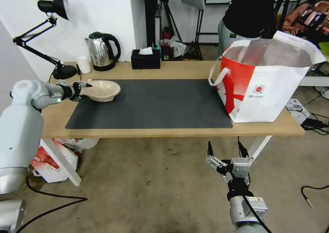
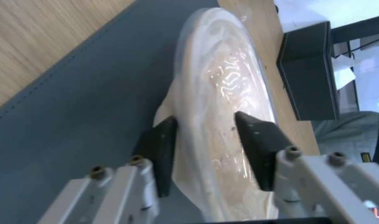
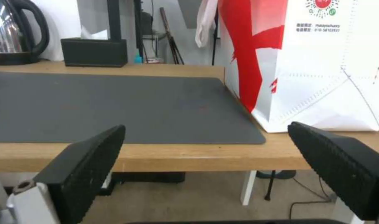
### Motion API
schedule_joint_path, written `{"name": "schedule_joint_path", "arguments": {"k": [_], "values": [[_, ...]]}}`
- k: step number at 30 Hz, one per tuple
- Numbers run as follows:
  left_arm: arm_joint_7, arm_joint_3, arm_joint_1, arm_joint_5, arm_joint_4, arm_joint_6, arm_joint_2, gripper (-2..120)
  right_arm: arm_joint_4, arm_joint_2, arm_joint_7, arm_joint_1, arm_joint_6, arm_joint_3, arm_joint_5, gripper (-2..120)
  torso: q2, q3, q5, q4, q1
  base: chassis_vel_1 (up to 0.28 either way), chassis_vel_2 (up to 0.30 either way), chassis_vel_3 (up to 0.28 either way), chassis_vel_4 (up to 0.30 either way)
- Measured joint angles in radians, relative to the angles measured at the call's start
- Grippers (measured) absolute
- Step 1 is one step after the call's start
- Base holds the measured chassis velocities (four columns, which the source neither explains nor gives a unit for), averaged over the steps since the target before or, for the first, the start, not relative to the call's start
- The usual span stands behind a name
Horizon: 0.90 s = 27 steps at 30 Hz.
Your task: Pick up the trash from the table and place it into the takeout bag.
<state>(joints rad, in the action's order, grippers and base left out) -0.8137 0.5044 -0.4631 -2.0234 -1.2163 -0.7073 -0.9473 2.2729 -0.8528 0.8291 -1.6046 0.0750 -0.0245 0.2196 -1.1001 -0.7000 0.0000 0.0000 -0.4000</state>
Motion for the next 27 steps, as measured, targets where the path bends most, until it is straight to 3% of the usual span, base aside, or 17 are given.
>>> {"name": "schedule_joint_path", "arguments": {"k": [8, 22, 27], "values": [[0.01, 0.003, -0.014, 0.01, -0.015, -0.001, 0.005, 3, 0.0, 0.0, 0.0, 0.0, 0.0, 0.0, 0.0, 100, 0.0, 0.0, 0.0, -0.0001, 0.0, 0.0, 0.0, 0.0, 0.0], [0.022, 0.021, -0.046, 0.006, -0.038, 0.0, 0.028, 0, 0.0, 0.0, 0.0, 0.0, 0.0, 0.0, 0.0, 100, 0.0, 0.0, 0.0, 0.0001, 0.0, 0.0, 0.0, 0.0, 0.0], [0.021, 0.035, -0.064, -0.009, -0.098, 0.004, 0.034, 0, 0.0, 0.0, 0.0, 0.0, 0.0, 0.0, 0.0, 100, 0.0, 0.0, 0.0, 0.0, 0.0, 0.0, 0.0, 0.0, 0.0]]}}
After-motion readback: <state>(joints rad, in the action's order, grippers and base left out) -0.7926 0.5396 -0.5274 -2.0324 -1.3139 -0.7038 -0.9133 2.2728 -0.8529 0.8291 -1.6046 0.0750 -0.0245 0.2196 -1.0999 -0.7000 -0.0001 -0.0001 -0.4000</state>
